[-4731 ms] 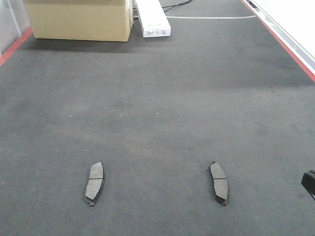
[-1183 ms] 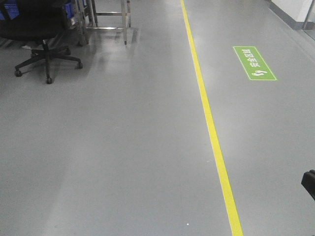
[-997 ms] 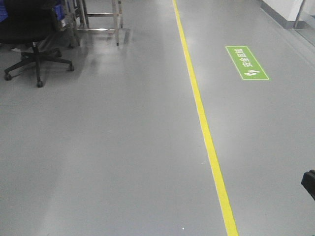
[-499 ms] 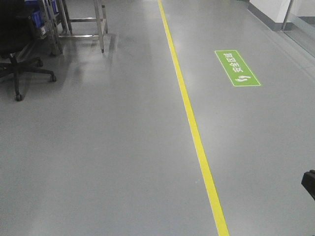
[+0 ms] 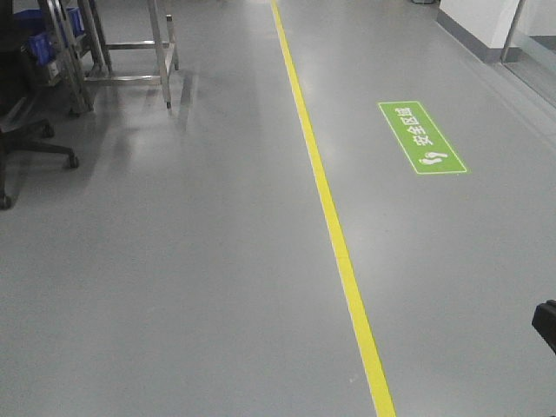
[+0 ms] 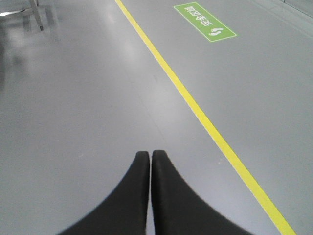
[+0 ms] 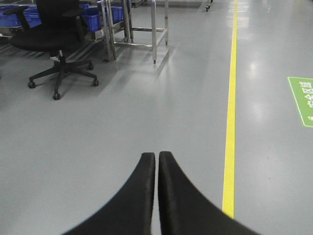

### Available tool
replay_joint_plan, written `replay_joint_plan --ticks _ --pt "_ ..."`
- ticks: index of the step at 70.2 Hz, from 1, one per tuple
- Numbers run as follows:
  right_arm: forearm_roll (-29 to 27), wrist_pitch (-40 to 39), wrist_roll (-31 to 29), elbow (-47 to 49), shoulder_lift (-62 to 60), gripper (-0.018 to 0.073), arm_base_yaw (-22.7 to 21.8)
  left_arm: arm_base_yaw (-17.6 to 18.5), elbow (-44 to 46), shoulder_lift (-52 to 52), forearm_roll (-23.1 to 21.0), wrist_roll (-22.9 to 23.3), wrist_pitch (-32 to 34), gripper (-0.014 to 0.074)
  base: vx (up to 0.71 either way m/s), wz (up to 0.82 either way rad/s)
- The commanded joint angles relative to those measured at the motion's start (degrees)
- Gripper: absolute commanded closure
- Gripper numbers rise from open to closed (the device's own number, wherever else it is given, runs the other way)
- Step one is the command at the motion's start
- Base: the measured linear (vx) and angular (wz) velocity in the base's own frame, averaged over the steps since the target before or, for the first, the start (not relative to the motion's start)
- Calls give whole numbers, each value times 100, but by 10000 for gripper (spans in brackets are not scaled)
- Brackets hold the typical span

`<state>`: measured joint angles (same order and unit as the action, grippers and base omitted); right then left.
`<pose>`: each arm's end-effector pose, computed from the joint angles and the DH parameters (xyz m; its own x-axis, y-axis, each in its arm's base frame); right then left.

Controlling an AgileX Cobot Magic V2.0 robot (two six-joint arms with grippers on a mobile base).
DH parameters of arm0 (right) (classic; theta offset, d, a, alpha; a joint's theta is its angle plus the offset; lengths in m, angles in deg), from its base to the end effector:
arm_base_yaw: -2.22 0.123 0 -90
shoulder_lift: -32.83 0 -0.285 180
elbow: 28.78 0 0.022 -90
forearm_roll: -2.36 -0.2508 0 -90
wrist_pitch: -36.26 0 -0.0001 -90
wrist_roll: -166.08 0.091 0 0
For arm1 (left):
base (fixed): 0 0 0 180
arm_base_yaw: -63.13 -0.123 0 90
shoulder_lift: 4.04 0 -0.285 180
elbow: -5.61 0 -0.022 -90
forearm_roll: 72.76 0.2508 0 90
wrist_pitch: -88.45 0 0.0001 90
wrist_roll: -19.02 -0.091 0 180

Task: Move and align brake pads A on conveyor
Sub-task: 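Drive along the yellow-lined aisle past the blue bin racks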

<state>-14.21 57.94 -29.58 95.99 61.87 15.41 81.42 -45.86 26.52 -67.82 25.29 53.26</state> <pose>0.0811 0.0289 0.2846 -0.2529 -0.0629 -0.9654 -0.3268 0.9448 0.0241 0.0781 -0.0211 0.2829 -0.4431 0.1055 -0.8903 0.2545 0.9670 -0.0120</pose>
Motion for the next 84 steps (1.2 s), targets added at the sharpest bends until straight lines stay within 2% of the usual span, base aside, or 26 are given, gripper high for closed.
replay_joint_plan --ticks 1,84 --pt "2 -395 -50 134 46 559 -17 31 154 38 8 40 385 603 46 -5" --pt "2 -389 -50 134 46 559 -17 31 154 38 8 40 380 603 53 -4"
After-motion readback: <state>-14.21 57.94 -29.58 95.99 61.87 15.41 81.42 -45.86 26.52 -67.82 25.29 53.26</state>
